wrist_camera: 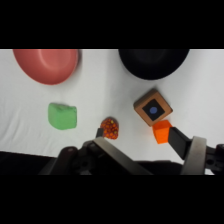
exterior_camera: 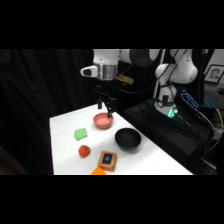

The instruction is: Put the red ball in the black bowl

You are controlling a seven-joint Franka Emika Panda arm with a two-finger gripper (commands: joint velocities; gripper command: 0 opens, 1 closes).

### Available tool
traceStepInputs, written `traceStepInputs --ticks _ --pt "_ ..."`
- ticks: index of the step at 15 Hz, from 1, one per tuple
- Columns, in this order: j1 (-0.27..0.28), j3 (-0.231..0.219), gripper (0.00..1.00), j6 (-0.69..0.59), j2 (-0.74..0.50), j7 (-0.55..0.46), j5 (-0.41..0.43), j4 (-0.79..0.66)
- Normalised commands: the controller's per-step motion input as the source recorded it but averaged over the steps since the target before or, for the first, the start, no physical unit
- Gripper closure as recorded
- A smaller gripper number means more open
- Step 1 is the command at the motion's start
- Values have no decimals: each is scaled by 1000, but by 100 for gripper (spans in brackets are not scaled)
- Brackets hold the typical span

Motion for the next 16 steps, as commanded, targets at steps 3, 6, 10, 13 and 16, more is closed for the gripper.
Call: traceStepInputs --ticks 3,6,10,13,16 --pt "-23 9 0 -35 68 3 -5 94" --pt "-35 -7 0 -84 203 -11 -4 270" --pt "-43 -27 0 -113 327 -31 31 435" --pt "-45 -35 0 -134 376 -60 76 514" --pt "-58 -28 0 -121 387 -101 140 546"
